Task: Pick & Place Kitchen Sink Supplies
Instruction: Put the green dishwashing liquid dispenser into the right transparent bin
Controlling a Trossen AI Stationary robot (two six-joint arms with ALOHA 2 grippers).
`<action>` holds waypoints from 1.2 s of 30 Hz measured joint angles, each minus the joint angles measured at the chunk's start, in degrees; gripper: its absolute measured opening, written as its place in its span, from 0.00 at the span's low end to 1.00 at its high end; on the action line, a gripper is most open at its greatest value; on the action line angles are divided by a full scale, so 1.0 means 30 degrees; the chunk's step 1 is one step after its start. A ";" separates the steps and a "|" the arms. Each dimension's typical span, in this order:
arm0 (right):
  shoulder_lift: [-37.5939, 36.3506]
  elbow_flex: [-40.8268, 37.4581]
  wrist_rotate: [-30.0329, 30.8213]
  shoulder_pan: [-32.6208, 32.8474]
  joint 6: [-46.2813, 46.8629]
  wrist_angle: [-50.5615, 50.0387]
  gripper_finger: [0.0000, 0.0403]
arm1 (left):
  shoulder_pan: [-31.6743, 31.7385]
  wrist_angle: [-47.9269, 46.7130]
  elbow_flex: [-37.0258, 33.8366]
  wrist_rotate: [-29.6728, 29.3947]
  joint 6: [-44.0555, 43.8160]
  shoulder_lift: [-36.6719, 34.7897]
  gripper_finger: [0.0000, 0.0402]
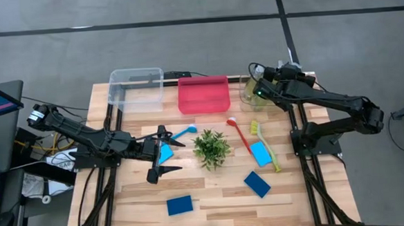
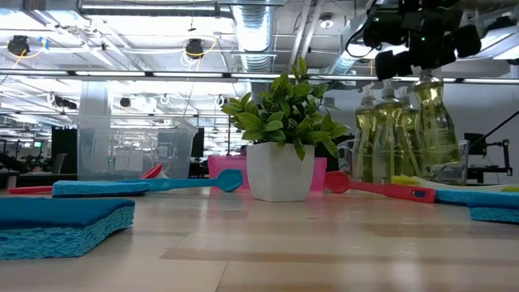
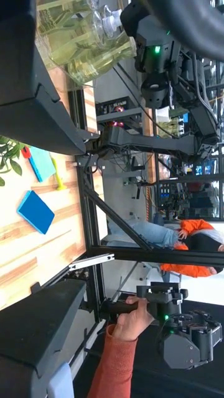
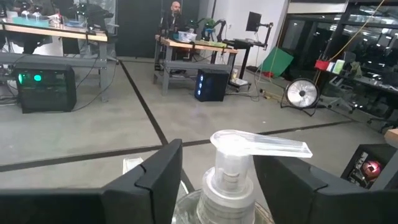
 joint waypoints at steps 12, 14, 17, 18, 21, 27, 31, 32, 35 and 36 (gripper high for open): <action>0.0000 0.0004 -0.0062 0.0175 -0.0640 -0.0410 0.53 | 0.0000 -0.0004 0.0000 0.0000 -0.0036 0.0000 0.86; 0.0000 -0.0007 -0.0176 0.0170 -0.0647 -0.0435 0.54 | 0.0000 -0.0003 0.0000 -0.0003 -0.0036 0.0000 0.86; 0.0007 -0.0014 -0.0634 0.0182 -0.0666 -0.0508 0.56 | 0.0000 -0.0007 0.0000 -0.0006 -0.0041 0.0000 0.86; 0.0007 -0.0022 -0.0782 0.0175 -0.0722 -0.0552 0.56 | 0.0000 -0.0007 0.0000 -0.0007 -0.0038 -0.0002 0.86; 0.0000 -0.0039 -0.1074 0.0168 -0.0783 -0.0624 0.57 | 0.0000 -0.0007 0.0000 -0.0006 -0.0044 0.0000 0.86; 0.0022 -0.0030 -0.1250 0.0308 -0.0956 -0.0644 0.57 | 0.0000 -0.0007 0.0000 0.0000 -0.0044 -0.0005 0.86; 0.0007 -0.0025 -0.1273 0.0806 -0.1542 -0.0629 0.57 | 0.0000 -0.0007 0.0000 -0.0003 -0.0044 -0.0002 0.86; 0.0007 -0.0022 -0.1277 0.0962 -0.1653 -0.0636 0.57 | 0.0000 -0.0007 0.0000 -0.0003 -0.0044 -0.0005 0.86; 0.0000 -0.0022 -0.1360 0.1340 -0.1731 -0.0695 0.57 | 0.0000 -0.0007 0.0000 -0.0004 -0.0044 0.0000 0.86; 0.0000 -0.0022 -0.1402 0.1443 -0.1752 -0.0695 0.57 | 0.0000 -0.0007 0.0000 0.0000 -0.0044 0.0000 0.86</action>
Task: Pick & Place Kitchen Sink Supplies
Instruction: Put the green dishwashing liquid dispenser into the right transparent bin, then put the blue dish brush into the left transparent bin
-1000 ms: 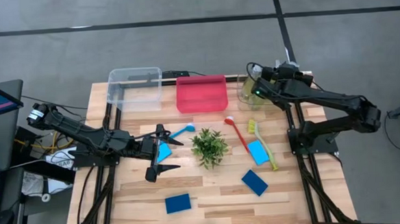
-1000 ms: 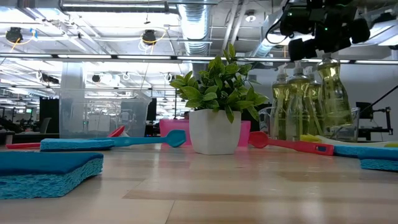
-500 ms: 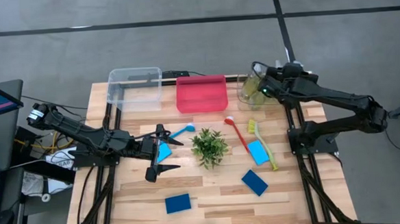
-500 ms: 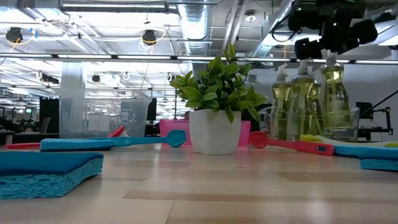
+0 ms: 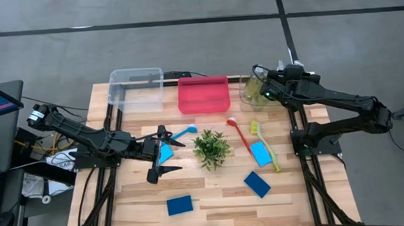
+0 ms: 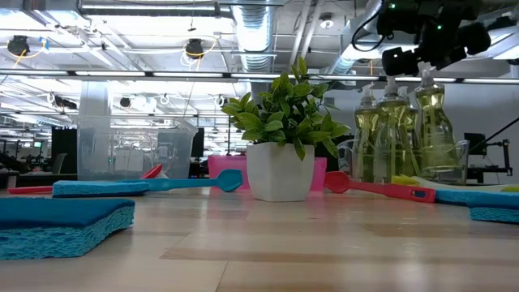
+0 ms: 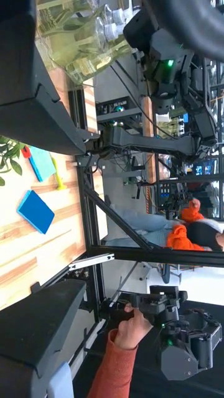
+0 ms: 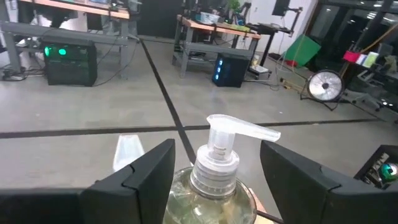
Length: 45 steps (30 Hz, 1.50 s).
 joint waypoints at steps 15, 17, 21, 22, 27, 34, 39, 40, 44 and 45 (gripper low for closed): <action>-0.0906 -0.0080 -0.2022 0.0371 -0.1330 -0.0444 0.57 | 0.0000 0.0000 0.0000 -0.0004 0.0002 0.0000 0.86; -0.1223 -0.0080 -0.2252 0.0545 -0.1317 -0.0367 0.57 | 0.0000 0.0000 0.0000 -0.0005 0.0003 0.0000 0.86; -0.1729 -0.0073 -0.2032 0.0900 -0.1172 -0.0165 0.57 | 0.0000 0.0000 0.0000 -0.0006 0.0006 0.0000 0.86; -0.1842 -0.0090 -0.1830 0.0977 -0.1182 -0.0225 0.57 | 0.0000 0.0000 0.0000 -0.0004 0.0007 0.0000 0.86; -0.2072 -0.0121 -0.1173 0.1041 -0.1319 0.0372 0.57 | 0.0000 0.0000 0.0000 -0.0002 0.0007 0.0000 0.86; -0.1960 -0.0117 -0.0633 0.0917 -0.1180 0.1576 0.57 | 0.0000 0.0000 0.0000 -0.0007 0.0043 -0.0006 0.86; -0.2233 -0.0087 -0.0198 0.0913 -0.1095 0.1982 0.57 | 0.0000 0.0000 0.0000 -0.0006 0.0044 0.0000 0.86; -0.2303 -0.0087 -0.0204 0.0889 -0.1090 0.1993 0.57 | 0.0000 0.0000 0.0000 -0.0007 0.0044 0.0000 0.86; -0.3012 -0.0087 -0.0101 0.1167 -0.1133 0.1997 0.57 | 0.0000 0.0000 0.0000 -0.0007 0.0051 -0.0006 0.86; -0.3231 -0.0080 -0.0067 0.1317 -0.1365 0.2050 0.57 | 0.0000 0.0000 0.0000 0.0000 0.0051 0.0000 0.86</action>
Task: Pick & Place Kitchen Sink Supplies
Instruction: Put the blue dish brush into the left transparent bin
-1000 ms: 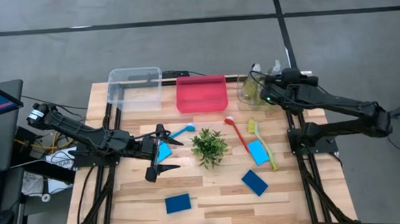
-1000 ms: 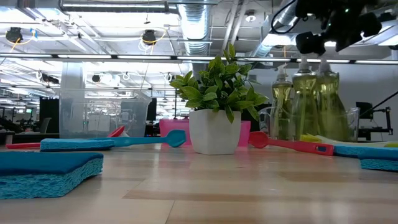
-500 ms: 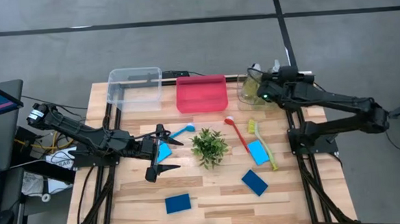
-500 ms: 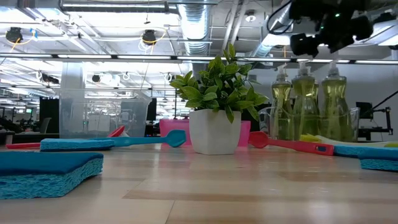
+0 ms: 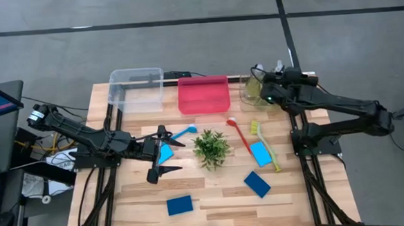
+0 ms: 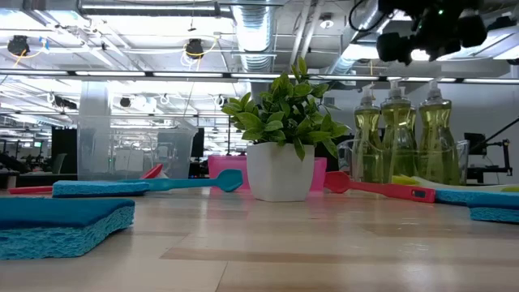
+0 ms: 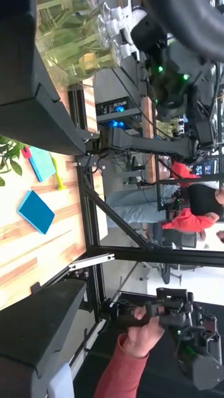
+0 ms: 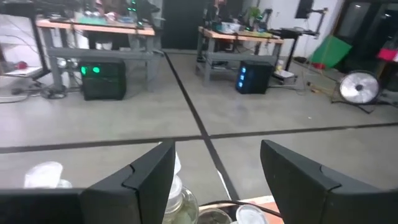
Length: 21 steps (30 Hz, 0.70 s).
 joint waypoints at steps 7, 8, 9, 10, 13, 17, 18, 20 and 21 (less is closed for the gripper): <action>-0.1646 0.0007 0.0919 0.2555 -0.1501 0.0202 0.57 | 0.0000 0.0000 0.0000 -0.0004 0.0000 0.0000 0.86; -0.1832 0.0007 0.0981 0.3064 -0.1695 0.0210 0.57 | 0.0000 0.0000 0.0000 -0.0007 0.0000 -0.0006 0.86; -0.2017 0.0007 0.1000 0.3600 -0.1950 0.0217 0.57 | 0.0000 0.0000 0.0000 -0.0007 0.0000 0.0000 0.86; -0.2162 0.0007 0.1000 0.4153 -0.2135 0.0217 0.57 | 0.0000 0.0000 0.0000 -0.0007 0.0000 -0.0002 0.86; -0.2392 0.0007 0.1000 0.5914 -0.2827 0.0230 0.57 | 0.0000 -0.0001 0.0000 -0.0006 0.0000 0.0000 0.86; -0.2335 0.0022 0.0970 0.8339 -0.3570 0.0264 0.57 | 0.0000 -0.0007 0.0000 -0.0007 0.0007 0.0000 0.86; -0.2235 0.0029 0.0941 0.8938 -0.3656 0.0271 0.57 | 0.0000 -0.0007 0.0000 -0.0007 0.0007 0.0000 0.86; -0.2009 0.0036 0.0904 1.0165 -0.3676 0.0283 0.57 | 0.0000 -0.0007 0.0000 -0.0007 0.0007 0.0000 0.86; -0.1919 0.0036 0.0898 1.0796 -0.3670 0.0290 0.57 | 0.0000 -0.0015 0.0000 -0.0007 0.0007 0.0000 0.86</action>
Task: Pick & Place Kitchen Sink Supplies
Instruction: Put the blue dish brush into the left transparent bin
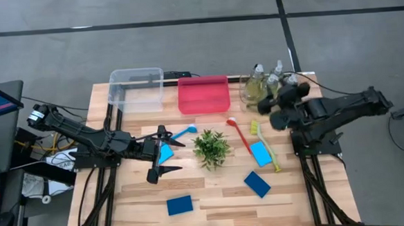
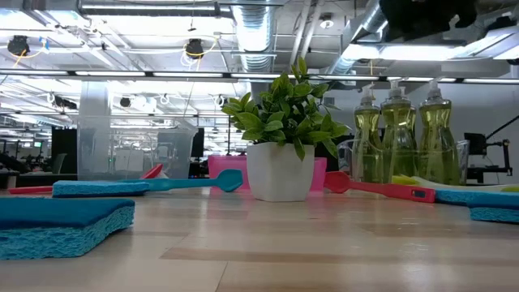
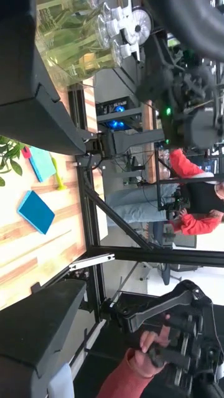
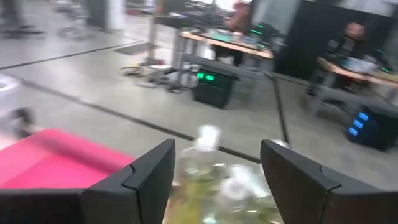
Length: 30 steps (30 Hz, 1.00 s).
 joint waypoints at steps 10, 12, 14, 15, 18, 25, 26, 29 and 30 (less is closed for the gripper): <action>0.0990 0.0000 -0.0058 0.5010 -0.0007 0.0540 0.57 | 0.0000 -0.0067 0.0000 0.0004 -0.0029 0.0000 0.86; 0.1174 0.0000 -0.0058 0.5742 -0.0001 0.0894 0.57 | 0.0000 -0.0095 0.0000 0.0001 -0.0036 0.0000 0.86; 0.1401 0.0004 -0.0058 0.6433 0.0007 0.1212 0.57 | 0.0000 -0.0106 0.0000 0.0002 -0.0036 0.0000 0.86; 0.1579 0.0007 -0.0058 0.6796 0.0005 0.1354 0.57 | 0.0000 -0.0126 0.0000 0.0007 -0.0044 -0.0006 0.86; 0.2331 0.0007 -0.0065 0.7923 0.0007 0.1924 0.57 | 0.0000 -0.0116 -0.0089 0.0000 -0.0051 -0.0007 0.86; 0.5103 0.0007 0.0019 1.0408 -0.0217 0.3180 0.57 | 0.0000 -0.0131 -0.0262 0.0002 -0.0051 0.0007 0.86; 0.5514 0.0007 0.0029 1.0669 -0.0634 0.3601 0.57 | 0.0000 -0.0131 -0.0262 0.0000 -0.0051 0.0007 0.86; 0.6506 0.0007 -0.0035 1.1204 -0.2566 0.5494 0.57 | 0.0017 -0.0131 -0.0262 0.0007 -0.0051 0.0007 0.86; 0.6712 0.0007 -0.0097 1.1312 -0.3299 0.6389 0.57 | 0.0049 -0.0129 -0.0262 0.0007 -0.0051 0.0007 0.86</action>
